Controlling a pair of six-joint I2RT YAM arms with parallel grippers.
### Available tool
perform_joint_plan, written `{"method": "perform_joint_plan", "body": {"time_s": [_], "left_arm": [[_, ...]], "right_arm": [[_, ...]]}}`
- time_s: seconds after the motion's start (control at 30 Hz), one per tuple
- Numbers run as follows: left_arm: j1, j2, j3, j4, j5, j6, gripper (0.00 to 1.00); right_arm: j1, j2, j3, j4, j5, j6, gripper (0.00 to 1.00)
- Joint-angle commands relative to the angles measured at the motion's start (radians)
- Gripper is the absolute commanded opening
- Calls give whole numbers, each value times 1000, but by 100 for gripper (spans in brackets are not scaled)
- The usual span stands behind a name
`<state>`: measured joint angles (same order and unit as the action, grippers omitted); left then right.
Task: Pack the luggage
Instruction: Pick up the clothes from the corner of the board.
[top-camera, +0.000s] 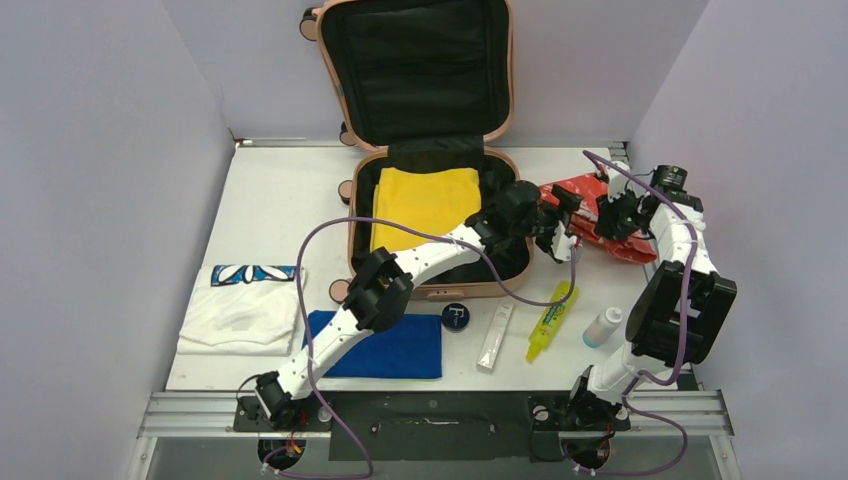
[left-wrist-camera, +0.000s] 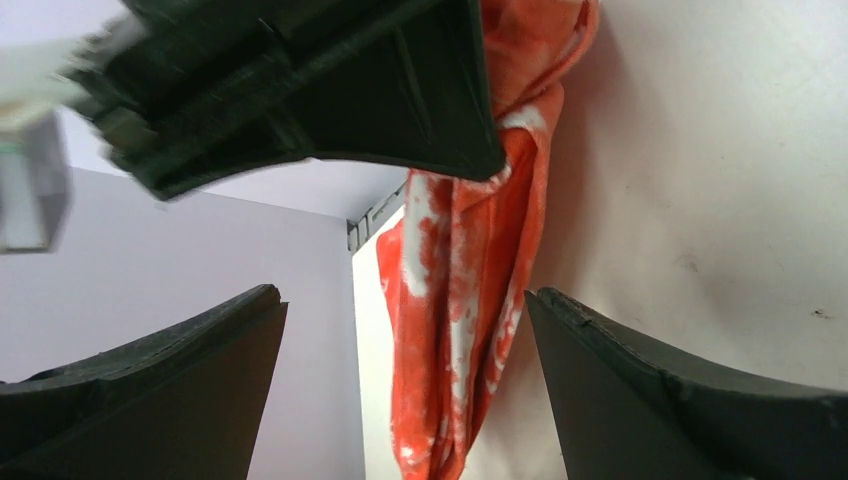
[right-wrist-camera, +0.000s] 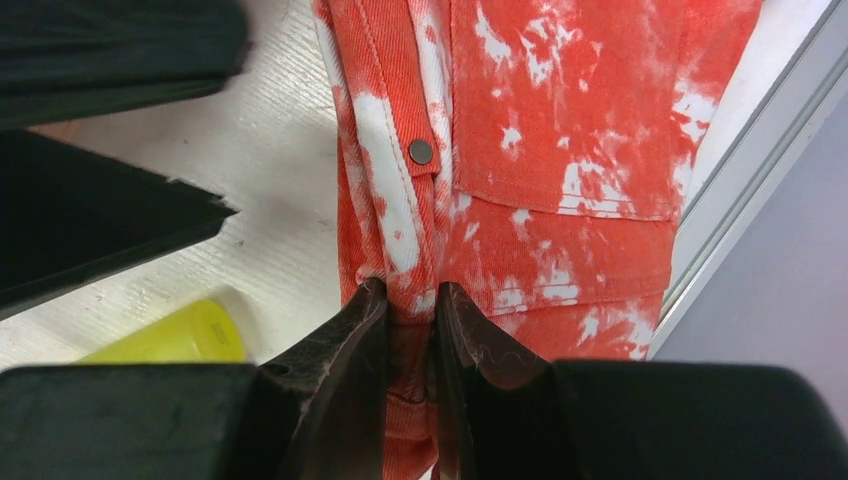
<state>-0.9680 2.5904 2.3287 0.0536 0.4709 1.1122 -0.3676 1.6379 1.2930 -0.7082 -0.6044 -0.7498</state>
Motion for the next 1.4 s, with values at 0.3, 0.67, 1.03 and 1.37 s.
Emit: {"method": "perform_joint_plan", "body": {"time_s": [0.3,0.67,1.03,1.37], "left_arm": [[-45,70,69,12,-6,-5,96],[-71,156,141,72,-112,19,96],[-90,192,150,245,-222,-57,96],[-90,199,150,225,-169,-56,96]], "right_arm": [[-78,-109,11,10,-89,-67,5],[-81,-185,-69,-38,-132,-141,5],[-96,-230,-156,-59,-118,-222,5],[-154,-238,-182,-151,-174,-354,5]]}}
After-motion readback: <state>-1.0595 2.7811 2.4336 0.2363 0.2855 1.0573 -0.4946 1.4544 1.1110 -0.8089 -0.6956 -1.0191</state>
